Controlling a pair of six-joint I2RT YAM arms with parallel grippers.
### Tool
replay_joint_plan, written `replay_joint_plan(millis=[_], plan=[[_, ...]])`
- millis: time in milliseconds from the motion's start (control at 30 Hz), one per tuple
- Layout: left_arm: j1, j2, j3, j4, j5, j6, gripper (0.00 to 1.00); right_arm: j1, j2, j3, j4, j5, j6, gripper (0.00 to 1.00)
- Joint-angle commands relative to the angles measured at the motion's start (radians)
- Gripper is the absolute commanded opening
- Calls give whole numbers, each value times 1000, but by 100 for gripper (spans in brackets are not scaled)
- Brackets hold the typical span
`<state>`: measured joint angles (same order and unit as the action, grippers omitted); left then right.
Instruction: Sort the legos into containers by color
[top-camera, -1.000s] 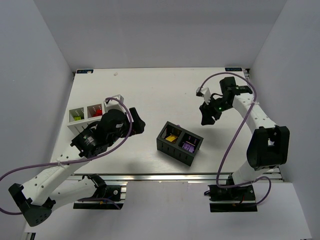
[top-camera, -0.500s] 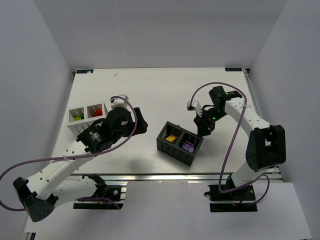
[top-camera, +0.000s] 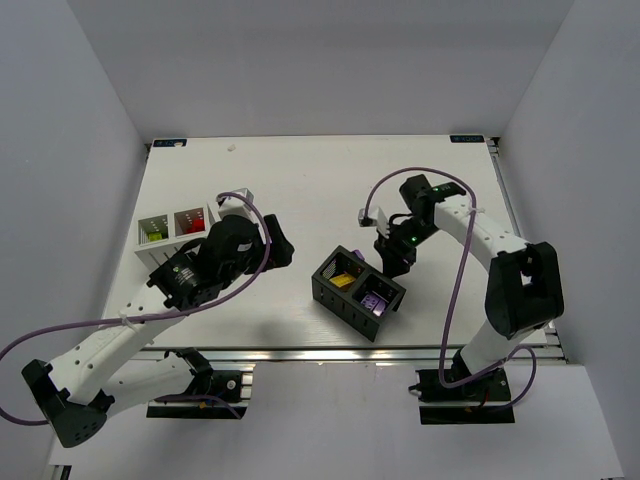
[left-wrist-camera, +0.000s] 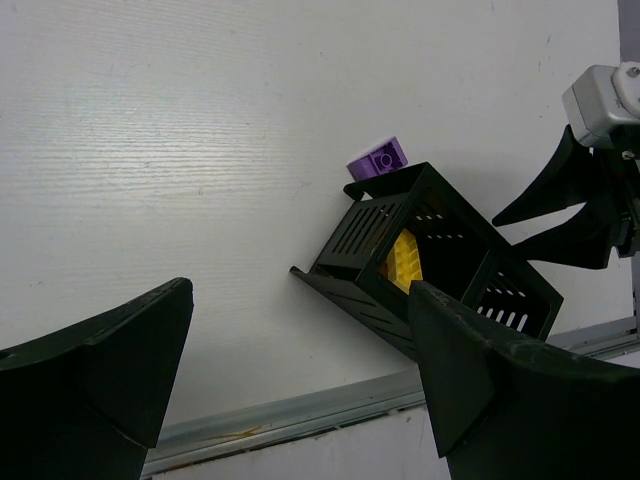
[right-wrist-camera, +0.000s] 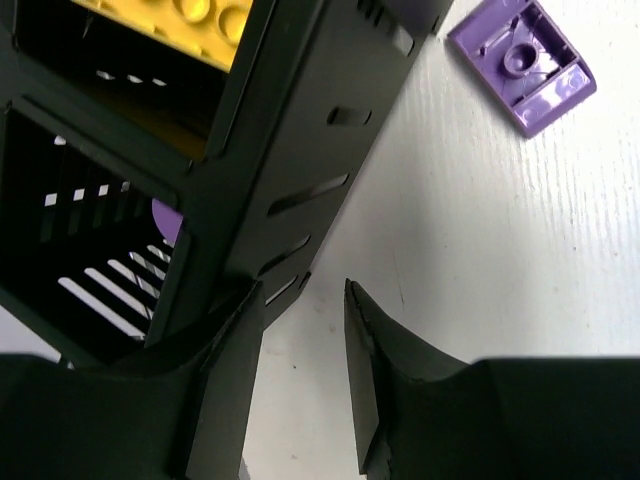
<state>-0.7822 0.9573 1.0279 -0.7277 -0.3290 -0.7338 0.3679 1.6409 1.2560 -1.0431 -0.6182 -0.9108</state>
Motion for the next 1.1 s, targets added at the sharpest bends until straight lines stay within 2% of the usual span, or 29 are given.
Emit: replay_joint_plan(millis=[0,133,167,233,367,500,633,767,1067], plan=[[3,-25,24,-9,-2,-4,98,29,17,52,20,-35,64,43],[3,-25,32,-21,-2,-7,98,20,27,78,183,107,242,46],[3,-25,35,-25,1,-7,98,17,23,83,208,188,298,47],[3,-22,35,-19,13,-7,98,9,19,97,250,239,331,50],[3,7,35,37,106,5,98,-3,25,118,246,186,310,58],[-9,78,76,36,177,2,98,-4,65,151,180,140,267,70],[-5,123,118,10,202,-19,98,-3,94,177,161,138,260,71],[-5,130,146,-28,157,-79,98,-1,91,181,189,188,282,71],[-5,196,242,-119,90,-259,98,-1,82,97,241,253,230,72]])
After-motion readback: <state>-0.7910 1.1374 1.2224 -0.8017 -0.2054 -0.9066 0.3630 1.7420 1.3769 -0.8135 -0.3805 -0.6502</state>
